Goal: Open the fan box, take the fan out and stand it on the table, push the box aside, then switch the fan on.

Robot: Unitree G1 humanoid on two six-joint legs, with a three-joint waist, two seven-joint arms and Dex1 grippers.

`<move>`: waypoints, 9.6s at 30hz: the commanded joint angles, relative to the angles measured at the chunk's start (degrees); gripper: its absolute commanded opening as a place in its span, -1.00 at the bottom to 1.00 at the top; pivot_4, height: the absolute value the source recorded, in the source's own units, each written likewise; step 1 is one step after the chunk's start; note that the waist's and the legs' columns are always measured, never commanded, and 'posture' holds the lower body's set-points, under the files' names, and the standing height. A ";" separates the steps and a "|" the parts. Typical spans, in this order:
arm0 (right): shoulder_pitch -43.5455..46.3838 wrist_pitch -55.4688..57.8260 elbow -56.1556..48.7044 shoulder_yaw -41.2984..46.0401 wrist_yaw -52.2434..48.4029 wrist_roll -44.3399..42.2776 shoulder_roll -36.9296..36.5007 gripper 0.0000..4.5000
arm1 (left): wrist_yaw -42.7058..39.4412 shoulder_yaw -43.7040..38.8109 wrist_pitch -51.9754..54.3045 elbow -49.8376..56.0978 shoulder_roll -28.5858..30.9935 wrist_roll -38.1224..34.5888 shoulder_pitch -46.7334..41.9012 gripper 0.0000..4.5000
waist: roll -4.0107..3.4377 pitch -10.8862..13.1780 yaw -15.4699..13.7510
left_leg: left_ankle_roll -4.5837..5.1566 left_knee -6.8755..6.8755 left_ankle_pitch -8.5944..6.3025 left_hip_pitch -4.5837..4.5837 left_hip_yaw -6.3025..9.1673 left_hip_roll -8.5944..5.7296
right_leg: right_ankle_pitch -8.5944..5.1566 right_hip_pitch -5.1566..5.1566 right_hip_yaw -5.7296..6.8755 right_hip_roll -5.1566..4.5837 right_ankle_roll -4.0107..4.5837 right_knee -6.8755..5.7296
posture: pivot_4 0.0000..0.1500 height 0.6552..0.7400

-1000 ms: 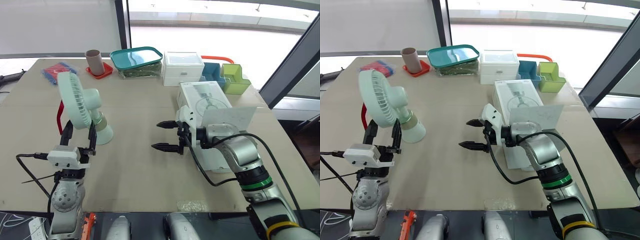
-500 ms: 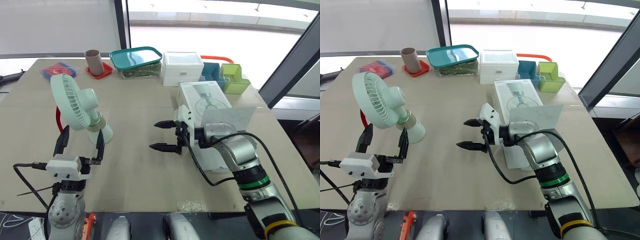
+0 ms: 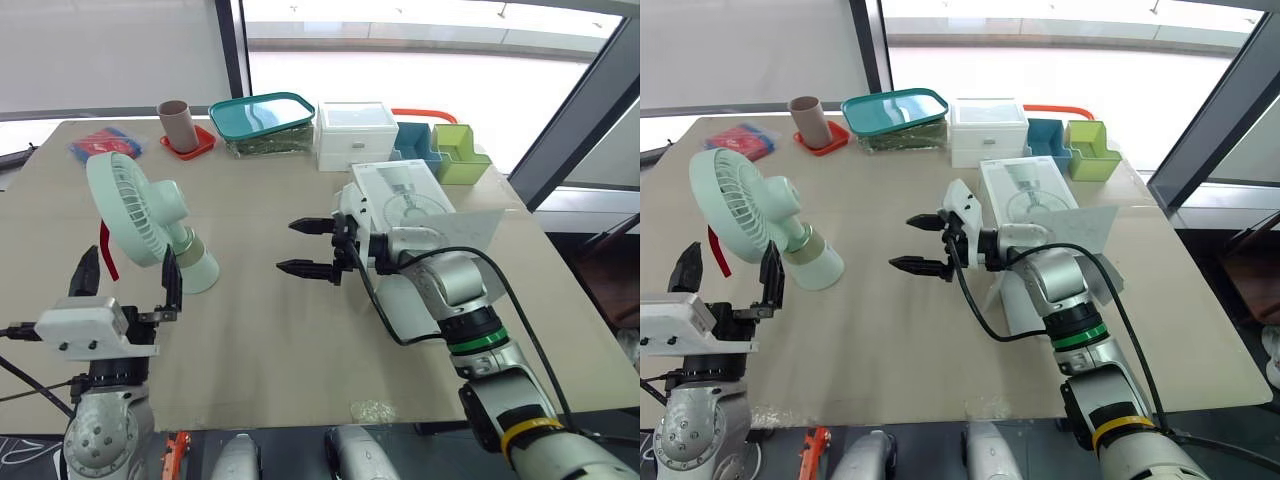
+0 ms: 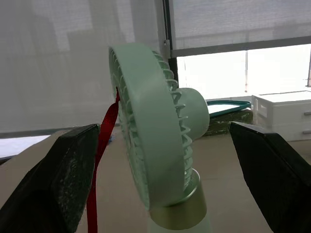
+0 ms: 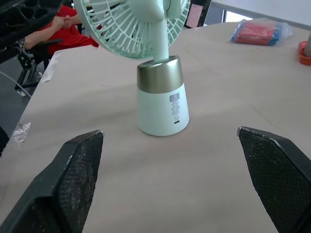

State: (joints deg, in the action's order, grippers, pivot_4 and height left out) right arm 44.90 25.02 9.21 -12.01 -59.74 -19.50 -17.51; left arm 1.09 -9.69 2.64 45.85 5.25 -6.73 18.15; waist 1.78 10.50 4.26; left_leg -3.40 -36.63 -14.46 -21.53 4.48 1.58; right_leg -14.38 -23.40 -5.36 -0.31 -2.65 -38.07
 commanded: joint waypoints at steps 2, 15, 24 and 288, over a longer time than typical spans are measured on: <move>1.06 -2.27 -0.36 0.97 -0.08 -0.36 1.11 1.00 | 0.64 -1.43 4.52 4.45 -0.18 -1.99 -0.30 1.00 | 0.00 0.00 0.02 | 0.00 0.00 0.00 0.00 0.01 0.00 | 0.00 0.00 0.00 0.00 0.00 0.00 | 1.00 1.00; -1.11 -3.69 -1.69 -0.23 -0.15 -0.08 2.50 1.00 | 3.77 -2.94 20.51 6.52 -0.17 -6.27 -9.41 1.00 | 0.00 0.00 0.02 | -0.03 -0.02 0.02 0.02 0.08 0.02 | 0.02 0.02 0.06 0.05 0.03 -0.04 | 1.00 1.00; -2.07 -3.63 -2.42 -0.64 -0.09 0.36 2.24 1.00 | 5.98 -2.63 23.81 3.82 -1.34 -6.00 -15.64 1.00 | 0.00 0.00 0.02 | -0.06 -0.01 0.03 0.01 0.12 0.02 | 0.03 0.02 0.09 0.05 0.04 -0.05 | 1.00 1.00; -2.04 11.82 -19.82 -0.33 5.83 -6.03 -0.50 -0.81 | -44.38 -2.12 0.19 -33.20 22.84 -17.29 -10.76 0.53 | -0.03 0.02 0.03 | -0.25 -0.09 0.17 -0.88 0.34 0.18 | 0.25 -0.82 0.60 0.01 0.33 -0.25 | 1.00 1.00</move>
State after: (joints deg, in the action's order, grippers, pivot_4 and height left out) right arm 40.90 38.71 -7.81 -13.47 -53.68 -24.33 -18.51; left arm -44.58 -11.21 3.52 11.84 27.87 -24.80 8.07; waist 1.75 10.52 4.29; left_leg -3.66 -36.72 -14.29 -22.42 4.82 1.76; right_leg -14.13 -24.21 -4.76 -0.30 -2.32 -38.32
